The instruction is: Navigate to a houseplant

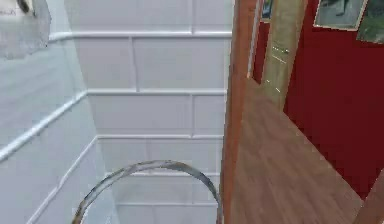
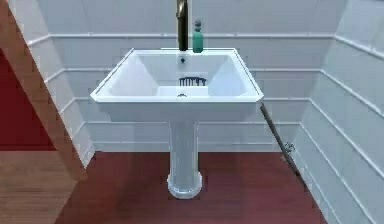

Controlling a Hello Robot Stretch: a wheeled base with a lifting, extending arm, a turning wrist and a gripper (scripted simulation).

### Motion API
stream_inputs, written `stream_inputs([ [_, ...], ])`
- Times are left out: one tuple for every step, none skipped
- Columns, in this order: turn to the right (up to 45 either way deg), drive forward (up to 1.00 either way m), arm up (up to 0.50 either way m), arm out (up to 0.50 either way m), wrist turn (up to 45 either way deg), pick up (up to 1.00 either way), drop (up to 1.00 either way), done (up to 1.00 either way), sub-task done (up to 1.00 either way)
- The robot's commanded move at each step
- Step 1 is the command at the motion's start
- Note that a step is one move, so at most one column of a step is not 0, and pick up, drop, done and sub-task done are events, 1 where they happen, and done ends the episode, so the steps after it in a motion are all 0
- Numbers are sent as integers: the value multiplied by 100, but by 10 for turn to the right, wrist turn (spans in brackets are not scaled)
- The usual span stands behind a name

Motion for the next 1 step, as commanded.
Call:
stream_inputs([
  [450, 0, 0, 0, 0, 0, 0, 0, 0],
])
